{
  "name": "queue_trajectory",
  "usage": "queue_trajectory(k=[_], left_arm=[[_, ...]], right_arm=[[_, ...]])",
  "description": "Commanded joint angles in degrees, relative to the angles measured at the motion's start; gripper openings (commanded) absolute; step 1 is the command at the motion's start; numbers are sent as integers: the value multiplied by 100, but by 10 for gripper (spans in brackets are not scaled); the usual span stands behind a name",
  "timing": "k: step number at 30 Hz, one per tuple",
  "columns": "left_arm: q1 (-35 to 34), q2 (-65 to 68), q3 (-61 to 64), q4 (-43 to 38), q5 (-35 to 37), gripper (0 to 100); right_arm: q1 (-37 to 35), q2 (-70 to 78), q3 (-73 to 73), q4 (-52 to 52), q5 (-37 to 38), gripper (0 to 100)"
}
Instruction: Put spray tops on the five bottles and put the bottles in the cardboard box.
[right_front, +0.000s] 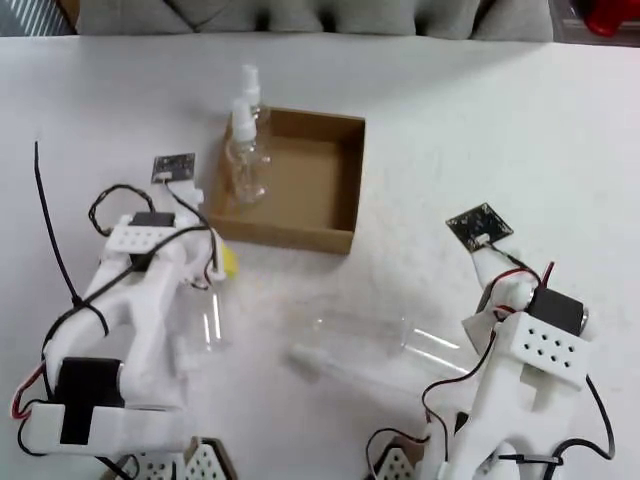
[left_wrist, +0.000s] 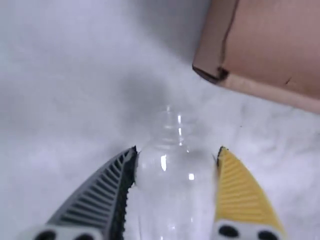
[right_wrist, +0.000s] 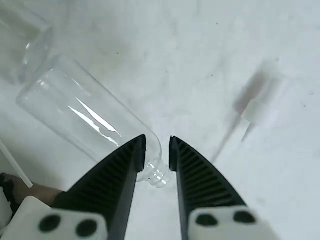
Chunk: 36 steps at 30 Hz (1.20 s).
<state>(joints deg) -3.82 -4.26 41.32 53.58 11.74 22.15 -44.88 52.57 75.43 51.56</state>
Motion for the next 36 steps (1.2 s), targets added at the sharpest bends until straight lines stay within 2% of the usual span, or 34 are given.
queue_trajectory(k=[1,6,13,21,24,29,33,36], left_arm=[[92,-48,-132,-149,-53,40],[84,-48,-132,-158,-53,22],[84,-48,-132,-167,-53,20],[57,-48,-132,-167,-62,20],[57,-48,-132,-167,-176,20],[57,-66,-132,-123,-1064,20],[57,-66,-132,-123,-1064,20],[48,-66,-123,-123,-1064,20]], right_arm=[[119,-40,-62,-66,70,52],[418,-40,-88,-286,79,52],[1235,66,-475,-514,404,52],[1789,1710,-1925,-233,396,58],[1842,2501,-2295,-259,396,108],[1604,3574,-2813,-277,378,166],[1367,4242,-3226,-321,352,170],[1288,4699,-3490,-629,0,170]])
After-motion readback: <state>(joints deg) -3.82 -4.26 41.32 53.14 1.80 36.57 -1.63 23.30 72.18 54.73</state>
